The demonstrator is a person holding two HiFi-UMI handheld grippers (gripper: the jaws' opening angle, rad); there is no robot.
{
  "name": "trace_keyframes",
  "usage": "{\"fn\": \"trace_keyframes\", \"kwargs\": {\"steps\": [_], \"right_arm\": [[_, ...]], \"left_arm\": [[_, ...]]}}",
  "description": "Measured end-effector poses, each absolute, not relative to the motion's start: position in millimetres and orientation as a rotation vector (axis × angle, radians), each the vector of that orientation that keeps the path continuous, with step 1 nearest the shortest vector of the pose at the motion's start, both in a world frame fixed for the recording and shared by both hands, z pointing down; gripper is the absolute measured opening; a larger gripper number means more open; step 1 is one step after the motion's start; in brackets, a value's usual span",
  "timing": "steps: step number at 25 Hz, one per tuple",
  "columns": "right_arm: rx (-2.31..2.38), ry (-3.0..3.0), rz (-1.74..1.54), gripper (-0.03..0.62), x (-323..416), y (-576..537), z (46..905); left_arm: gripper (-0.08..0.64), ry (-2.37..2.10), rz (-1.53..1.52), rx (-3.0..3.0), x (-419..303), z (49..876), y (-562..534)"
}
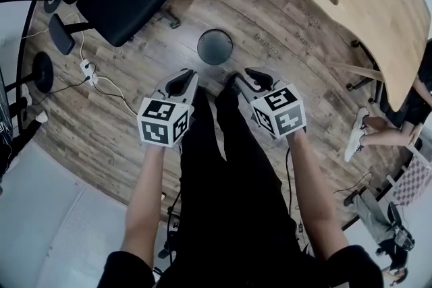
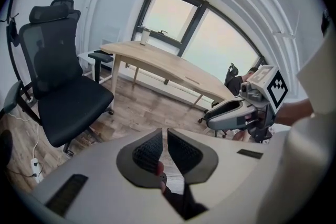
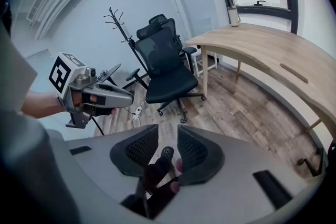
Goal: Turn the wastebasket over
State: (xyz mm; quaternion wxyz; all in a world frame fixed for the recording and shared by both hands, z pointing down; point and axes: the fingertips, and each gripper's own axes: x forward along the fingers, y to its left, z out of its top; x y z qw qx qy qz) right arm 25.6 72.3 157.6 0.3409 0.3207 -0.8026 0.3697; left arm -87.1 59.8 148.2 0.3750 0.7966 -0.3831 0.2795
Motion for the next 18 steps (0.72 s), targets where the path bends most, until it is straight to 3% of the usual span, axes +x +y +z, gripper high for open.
{"fn": "trace_keyframes", "kwargs": {"steps": [18], "right_arm": [[0.942, -1.918, 1.187, 0.152, 16.0, 57.0, 299.5]], "left_arm": [[0.025, -0.749, 0.867, 2.01, -93.0, 268.1, 48.4]]}}
